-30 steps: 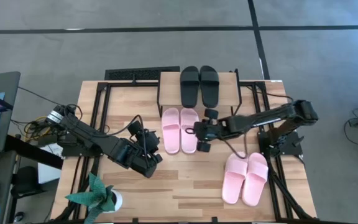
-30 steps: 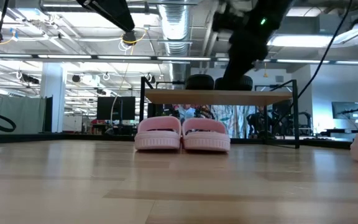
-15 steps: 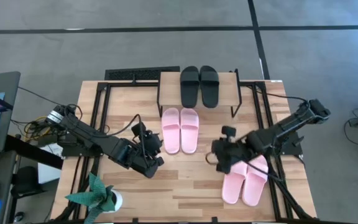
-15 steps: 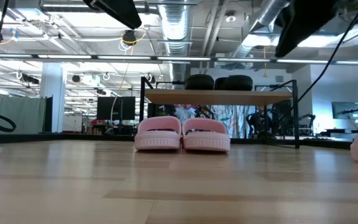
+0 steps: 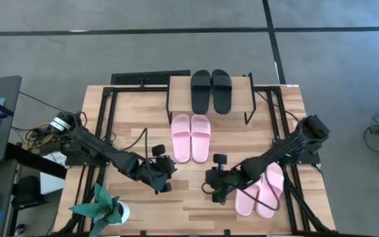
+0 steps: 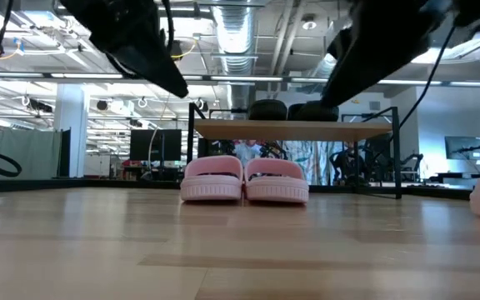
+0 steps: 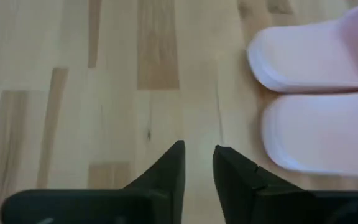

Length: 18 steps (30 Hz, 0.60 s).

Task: Pick and place slides into the shelf
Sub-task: Adjust the pink slippers under the shelf

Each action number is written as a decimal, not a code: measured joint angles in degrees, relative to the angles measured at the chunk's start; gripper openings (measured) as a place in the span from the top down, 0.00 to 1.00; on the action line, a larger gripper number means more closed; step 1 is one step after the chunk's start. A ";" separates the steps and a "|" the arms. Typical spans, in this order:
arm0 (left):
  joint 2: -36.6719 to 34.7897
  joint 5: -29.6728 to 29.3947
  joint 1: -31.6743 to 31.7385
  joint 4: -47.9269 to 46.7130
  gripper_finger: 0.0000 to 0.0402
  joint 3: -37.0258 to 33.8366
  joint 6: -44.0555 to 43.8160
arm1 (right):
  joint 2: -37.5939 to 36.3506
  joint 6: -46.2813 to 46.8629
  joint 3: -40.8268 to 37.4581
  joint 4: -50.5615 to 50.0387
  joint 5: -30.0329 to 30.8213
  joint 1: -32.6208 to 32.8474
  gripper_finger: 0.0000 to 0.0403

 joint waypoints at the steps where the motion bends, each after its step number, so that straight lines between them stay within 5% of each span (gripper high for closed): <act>1: -0.02 0.41 0.06 1.26 0.79 -0.83 0.02 | 0.81 -0.06 -0.02 1.32 -0.54 -0.40 0.85; 7: -0.04 2.19 0.56 10.49 0.92 -6.27 0.50 | 3.87 -1.77 0.00 7.24 -2.34 -3.24 0.99; 18: 2.07 6.96 5.23 22.95 1.00 -13.04 2.81 | 4.00 -2.56 0.00 7.66 -3.49 -8.86 1.00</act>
